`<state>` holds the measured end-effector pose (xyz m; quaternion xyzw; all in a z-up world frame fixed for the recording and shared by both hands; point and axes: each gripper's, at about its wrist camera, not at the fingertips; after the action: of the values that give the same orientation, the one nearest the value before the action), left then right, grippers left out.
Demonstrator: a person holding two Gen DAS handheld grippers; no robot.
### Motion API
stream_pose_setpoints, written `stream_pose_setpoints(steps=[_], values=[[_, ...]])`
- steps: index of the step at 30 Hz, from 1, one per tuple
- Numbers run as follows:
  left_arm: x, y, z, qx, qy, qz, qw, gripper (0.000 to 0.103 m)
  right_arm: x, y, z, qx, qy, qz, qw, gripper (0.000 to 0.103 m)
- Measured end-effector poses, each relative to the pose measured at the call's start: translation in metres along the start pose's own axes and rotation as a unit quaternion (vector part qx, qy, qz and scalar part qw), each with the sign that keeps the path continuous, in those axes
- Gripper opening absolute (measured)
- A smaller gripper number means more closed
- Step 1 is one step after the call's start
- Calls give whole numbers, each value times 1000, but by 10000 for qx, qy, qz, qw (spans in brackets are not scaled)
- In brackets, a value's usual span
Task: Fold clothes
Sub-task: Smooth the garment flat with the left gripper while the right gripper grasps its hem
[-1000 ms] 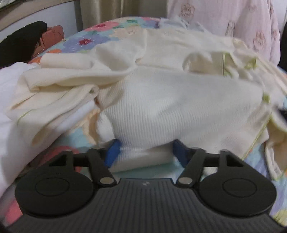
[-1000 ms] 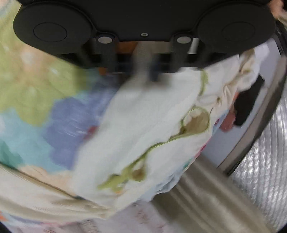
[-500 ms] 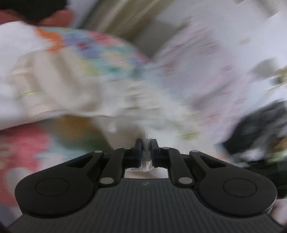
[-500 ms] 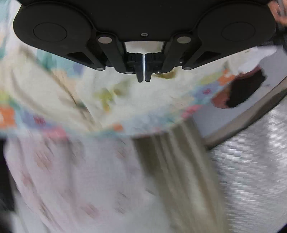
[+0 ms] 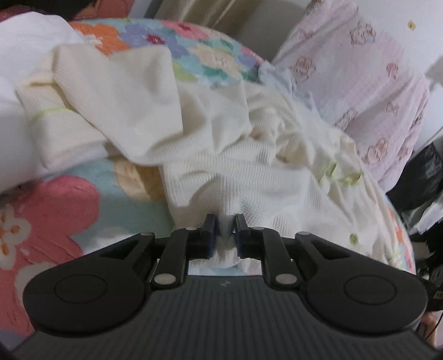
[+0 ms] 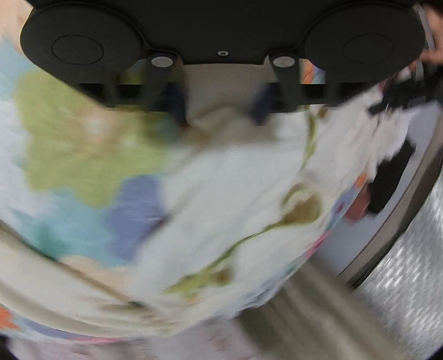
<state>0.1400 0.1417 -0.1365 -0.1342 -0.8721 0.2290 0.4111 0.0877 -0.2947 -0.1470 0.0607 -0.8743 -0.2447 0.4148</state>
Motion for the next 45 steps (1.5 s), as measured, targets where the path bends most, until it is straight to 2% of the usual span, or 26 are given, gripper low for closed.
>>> stream_pose_setpoints(steps=[1, 4, 6, 8, 9, 10, 12, 14, 15, 17, 19, 20, 22, 23, 24, 27, 29, 33, 35, 37, 38, 40, 41, 43, 44, 45], values=[[9, -2, 0, 69, -60, 236, 9997, 7, -5, 8, 0, 264, 52, -57, 9996, 13], [42, -8, 0, 335, -287, 1068, 9933, 6, 21, 28, -3, 539, -507, 467, 9962, 9], [65, -12, 0, 510, -437, 1618, 9845, 4, 67, 35, -11, 343, -974, 721, 9920, 8], [87, -4, 0, 1147, -670, 2695, 9538, 0, 115, 61, -22, 818, -1620, 1315, 9746, 8], [91, 0, 0, 1401, -653, 2966, 9424, 0, 128, 76, -27, 1107, -1768, 1578, 9652, 8], [90, -1, 0, 1455, -601, 2916, 9435, 0, 136, 90, -32, 1340, -1779, 1751, 9590, 8], [81, -8, 3, 1059, -514, 2428, 9629, 0, 136, 110, -37, 1571, -1758, 1668, 9574, 8], [55, -8, 12, 962, -76, 1949, 9761, 0, 106, 125, -30, 1895, -1362, 1624, 9587, 9], [42, -6, 17, 1049, 193, 1811, 9777, 0, 90, 133, -27, 2057, -1158, 1601, 9585, 10], [24, -11, 26, 773, 557, 1222, 9879, 0, 60, 124, -14, 2044, -665, 919, 9723, 24], [21, -31, 30, -61, 555, 515, 9971, 3, 34, 96, -5, 1720, 61, -464, 9840, 38], [19, -41, 32, -499, 538, 155, 9972, 3, 27, 80, -1, 1417, 357, -894, 9852, 39], [21, -52, 32, -859, 424, -74, 9954, 17, 31, 55, -1, 1057, 328, -406, 9930, 39], [22, -52, 30, -798, 367, -57, 9961, 26, 33, 42, -1, 879, 305, -144, 9956, 39], [24, -54, 29, -729, 290, -6, 9969, 46, 41, 36, -2, 903, 125, 124, 9958, 39], [32, -59, 25, -821, 113, 189, 9964, 53, 71, 6, -7, 348, -502, 320, 9976, 41], [33, -63, 28, -1045, 211, 76, 9943, 59, 76, -11, -7, -109, -675, 173, 9975, 52], [14, -60, 34, -1018, 755, -196, 9917, 59, 61, -39, -1, -973, -657, 83, 9931, 55], [6, -50, 35, -725, 1074, -105, 9915, 59, 57, -44, 2, -1134, -592, 592, 9900, 55], [0, -39, 35, -377, 1361, 242, 9897, 60, 56, -39, 4, -866, -633, 1105, 9881, 55], [-5, -33, 36, -107, 1554, 620, 9859, 60, 54, -36, 4, -728, -628, 1077, 9895, 55], [-17, -20, 40, 605, 1954, 1288, 9704, 60, 46, -36, 2, -802, -560, 431, 9943, 55], [-20, -17, 42, 769, 2001, 1347, 9674, 59, 44, -36, 0, -876, -563, 108, 9945, 55], [-20, -26, 44, 416, 1873, 1182, 9743, 59, 36, -33, -5, -875, -749, -113, 9933, 55], [-19, -33, 44, 161, 1731, 1069, 9789, 59, 34, -26, -8, -610, -855, -5, 9945, 52], [-18, -41, 44, -103, 1518, 918, 9841, 58, 32, -19, -12, -329, -962, 115, 9948, 39]])
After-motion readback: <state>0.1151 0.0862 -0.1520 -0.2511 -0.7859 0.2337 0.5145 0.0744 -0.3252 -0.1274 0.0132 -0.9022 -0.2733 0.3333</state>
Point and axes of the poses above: each gripper's, at about its wrist camera, not at the fingertips, and x roughly against the way its jaws point, y to its left, z to its underside, and after that the axes turned 1 degree about x, right-handed
